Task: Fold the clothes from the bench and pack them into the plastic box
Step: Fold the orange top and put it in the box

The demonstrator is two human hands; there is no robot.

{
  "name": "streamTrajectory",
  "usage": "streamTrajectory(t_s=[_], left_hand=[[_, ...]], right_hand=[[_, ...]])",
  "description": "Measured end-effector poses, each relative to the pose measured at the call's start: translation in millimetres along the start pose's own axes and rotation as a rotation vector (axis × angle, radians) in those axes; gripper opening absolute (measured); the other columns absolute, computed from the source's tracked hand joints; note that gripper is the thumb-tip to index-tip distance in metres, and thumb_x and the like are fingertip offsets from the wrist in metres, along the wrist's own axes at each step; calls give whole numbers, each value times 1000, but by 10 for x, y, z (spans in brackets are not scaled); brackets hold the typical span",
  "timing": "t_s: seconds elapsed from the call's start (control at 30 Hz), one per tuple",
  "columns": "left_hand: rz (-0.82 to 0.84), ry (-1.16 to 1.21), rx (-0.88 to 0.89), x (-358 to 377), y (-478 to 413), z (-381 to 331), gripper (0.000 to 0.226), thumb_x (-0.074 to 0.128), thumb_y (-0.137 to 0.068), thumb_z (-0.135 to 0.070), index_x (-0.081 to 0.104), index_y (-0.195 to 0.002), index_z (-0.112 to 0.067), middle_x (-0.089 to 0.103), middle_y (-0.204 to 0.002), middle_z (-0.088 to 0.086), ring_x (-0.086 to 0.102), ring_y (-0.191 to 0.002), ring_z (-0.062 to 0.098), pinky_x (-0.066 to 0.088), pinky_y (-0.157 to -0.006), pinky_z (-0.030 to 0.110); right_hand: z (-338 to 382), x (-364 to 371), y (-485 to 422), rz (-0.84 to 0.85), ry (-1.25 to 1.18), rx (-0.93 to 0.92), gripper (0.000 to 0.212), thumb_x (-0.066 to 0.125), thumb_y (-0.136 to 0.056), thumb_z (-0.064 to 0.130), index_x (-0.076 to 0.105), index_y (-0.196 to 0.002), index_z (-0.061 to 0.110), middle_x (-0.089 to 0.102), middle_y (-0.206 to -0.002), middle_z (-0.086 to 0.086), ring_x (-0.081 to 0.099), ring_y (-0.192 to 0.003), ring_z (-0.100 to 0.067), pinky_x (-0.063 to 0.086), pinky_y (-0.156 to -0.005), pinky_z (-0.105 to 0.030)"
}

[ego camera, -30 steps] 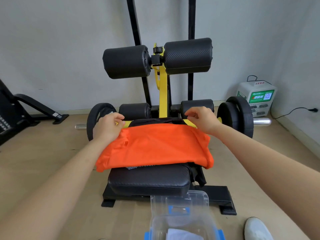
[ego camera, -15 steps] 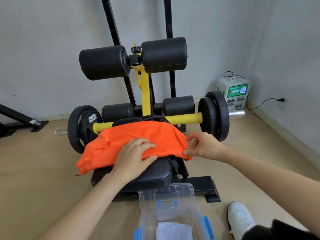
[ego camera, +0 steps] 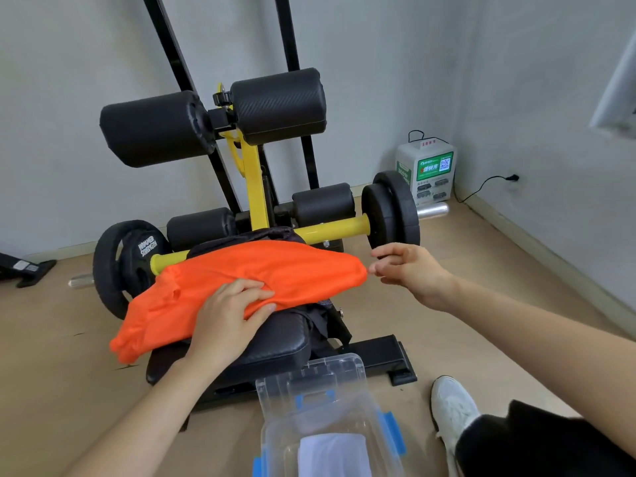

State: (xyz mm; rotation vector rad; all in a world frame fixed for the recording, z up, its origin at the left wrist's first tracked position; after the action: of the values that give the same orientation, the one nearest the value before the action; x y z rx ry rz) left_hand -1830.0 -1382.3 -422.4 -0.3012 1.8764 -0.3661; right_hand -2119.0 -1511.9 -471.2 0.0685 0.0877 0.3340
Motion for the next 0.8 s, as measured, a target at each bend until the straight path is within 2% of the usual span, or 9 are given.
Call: streamTrajectory(t_s=[0.13, 0.27, 0.33, 0.43, 0.5, 0.6, 0.7, 0.8], left_hand=[[-2, 16, -4, -13, 2, 7, 19, 70, -90, -40, 76, -107, -35, 65, -117, -20, 58, -107, 10, 42, -85, 28], [11, 20, -4, -18, 5, -11, 21, 69, -90, -42, 75, -110, -36, 64, -119, -21, 57, -111, 9, 42, -87, 28], [42, 11, 15, -3, 29, -11, 28, 66, -92, -47, 72, -117, -37, 62, -126, -22, 55, -116, 8, 44, -94, 32], [105, 2, 42, 1, 102, 13, 45, 49, -92, -62, 65, -128, -41, 55, -138, -23, 49, -128, 5, 40, -105, 33], [106, -21, 51, -42, 164, 57, 50, 41, -93, -63, 61, -133, -41, 53, -141, -23, 46, -131, 4, 36, -107, 31], [110, -67, 60, -108, 283, 130, 49, 39, -97, -60, 56, -138, -39, 52, -143, -21, 45, -134, 5, 37, -109, 35], [85, -145, 48, -211, 384, 256, 50, 37, -98, -58, 54, -140, -37, 53, -144, -17, 44, -134, 7, 36, -107, 31], [82, -210, -50, -353, 476, 507, 59, 26, -97, -62, 49, -145, -36, 47, -150, -15, 38, -140, 9, 31, -111, 33]], right_hand=[[-2, -259, 20, -159, 74, -8, 16, 64, -91, 1, 68, -104, 10, 75, -88, -7, 63, -82, -15, 52, -74, -26], [185, 94, 103, -86, 302, -150, 11, 71, -87, 6, 70, -94, 15, 69, -84, -1, 59, -71, -5, 50, -71, -19], [331, 396, 159, -26, 446, -251, 11, 71, -86, 10, 70, -92, 20, 69, -85, 5, 59, -72, -1, 50, -72, -17], [483, 898, 231, 63, 656, -402, 16, 71, -85, 19, 70, -101, 22, 66, -101, 7, 60, -91, -8, 49, -83, -23], [573, 1249, 282, 121, 778, -520, 23, 71, -86, 25, 68, -109, 22, 63, -112, 8, 55, -104, -13, 45, -94, -28], [647, 1757, 312, 211, 914, -634, 38, 67, -89, 31, 62, -125, 20, 58, -132, 3, 49, -121, -21, 38, -107, -33], [621, 2124, 256, 246, 987, -622, 52, 57, -95, 41, 48, -143, 25, 40, -154, 1, 33, -140, -26, 30, -114, -42], [410, 2281, 133, 283, 1151, -511, 68, 33, -92, 68, 27, -153, 38, 16, -165, 3, 8, -152, -28, 12, -121, -51]])
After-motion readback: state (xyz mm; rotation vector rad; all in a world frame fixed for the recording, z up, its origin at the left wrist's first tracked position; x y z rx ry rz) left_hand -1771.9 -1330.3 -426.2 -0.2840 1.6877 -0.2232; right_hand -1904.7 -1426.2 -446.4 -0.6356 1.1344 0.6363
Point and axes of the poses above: each hand's wrist, its own y-axis away from the middle knuckle, its own x-axis out of the palm, z = x × y, the point moved 10 cm from there along -y, towards the middle knuckle
